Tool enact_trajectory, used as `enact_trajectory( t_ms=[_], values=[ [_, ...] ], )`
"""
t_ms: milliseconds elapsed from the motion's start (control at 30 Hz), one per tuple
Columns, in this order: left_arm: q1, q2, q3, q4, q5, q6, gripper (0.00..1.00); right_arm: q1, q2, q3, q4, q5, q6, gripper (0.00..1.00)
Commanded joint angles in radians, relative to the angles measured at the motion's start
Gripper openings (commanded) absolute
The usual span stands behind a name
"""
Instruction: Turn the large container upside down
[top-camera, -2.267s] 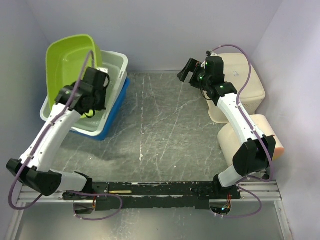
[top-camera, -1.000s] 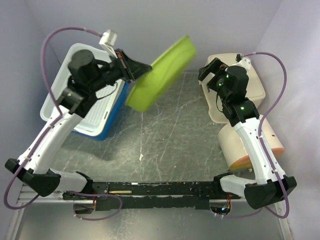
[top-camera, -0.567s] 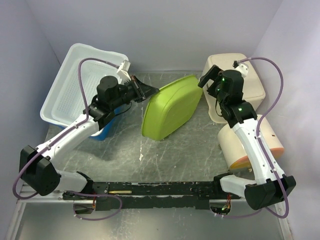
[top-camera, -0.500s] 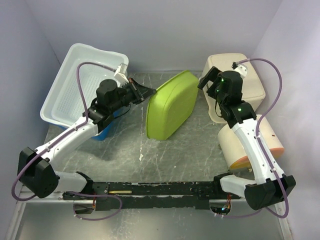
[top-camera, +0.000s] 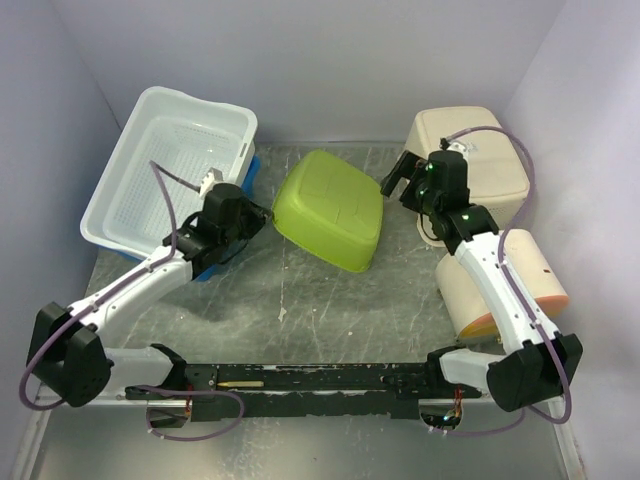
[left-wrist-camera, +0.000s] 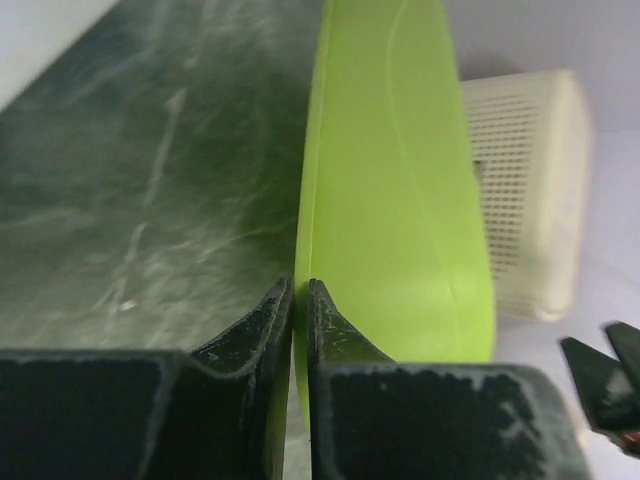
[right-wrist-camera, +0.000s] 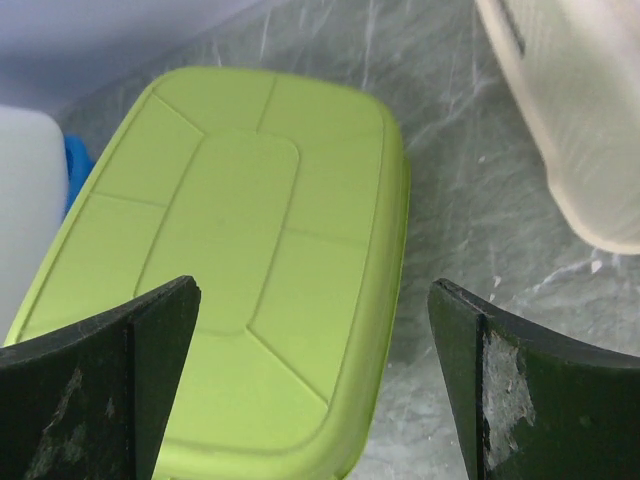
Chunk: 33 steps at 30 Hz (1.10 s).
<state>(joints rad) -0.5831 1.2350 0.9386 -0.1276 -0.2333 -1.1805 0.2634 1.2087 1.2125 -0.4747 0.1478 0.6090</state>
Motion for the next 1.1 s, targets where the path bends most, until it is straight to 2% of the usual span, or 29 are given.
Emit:
enact_trajectory(
  t_ms=[0, 133, 200, 267, 467, 600, 667, 733, 900, 1067],
  values=[
    [-0.012, 0.054, 0.022, -0.191, -0.045, 0.028, 0.27, 0.003, 0.037, -0.041, 0.014, -0.125, -0.025, 0.99],
    [-0.033, 0.056, -0.007, -0.191, -0.013, 0.095, 0.56, 0.008, 0.062, -0.063, -0.010, -0.184, -0.061, 1.00],
    [-0.050, 0.050, -0.027, -0.175, 0.012, 0.110, 0.68, 0.020, 0.067, -0.066, -0.024, -0.212, -0.096, 1.00],
    [-0.061, 0.047, -0.047, -0.146, 0.050, 0.133, 0.75, 0.036, 0.066, -0.072, -0.032, -0.244, -0.128, 1.00],
    [-0.083, 0.019, 0.029, -0.227, 0.069, 0.267, 0.84, 0.193, 0.036, -0.142, -0.029, -0.393, -0.138, 1.00],
    [-0.081, -0.060, 0.136, -0.324, -0.054, 0.386, 0.92, 0.421, 0.037, -0.219, 0.022, -0.374, -0.100, 1.00],
    [-0.078, -0.089, 0.215, -0.393, -0.139, 0.433, 0.98, 0.506, 0.070, -0.248, 0.053, -0.360, -0.094, 1.00],
    [-0.074, -0.106, 0.288, -0.446, -0.201, 0.481, 0.99, 0.568, 0.119, -0.250, 0.078, -0.345, -0.097, 1.00],
    [-0.071, -0.128, 0.381, -0.509, -0.269, 0.539, 0.99, 0.611, 0.277, -0.220, 0.143, -0.327, -0.099, 1.00],
    [-0.070, -0.144, 0.371, -0.511, -0.260, 0.546, 0.99, 0.587, 0.418, -0.104, 0.137, -0.130, -0.061, 1.00]
  ],
)
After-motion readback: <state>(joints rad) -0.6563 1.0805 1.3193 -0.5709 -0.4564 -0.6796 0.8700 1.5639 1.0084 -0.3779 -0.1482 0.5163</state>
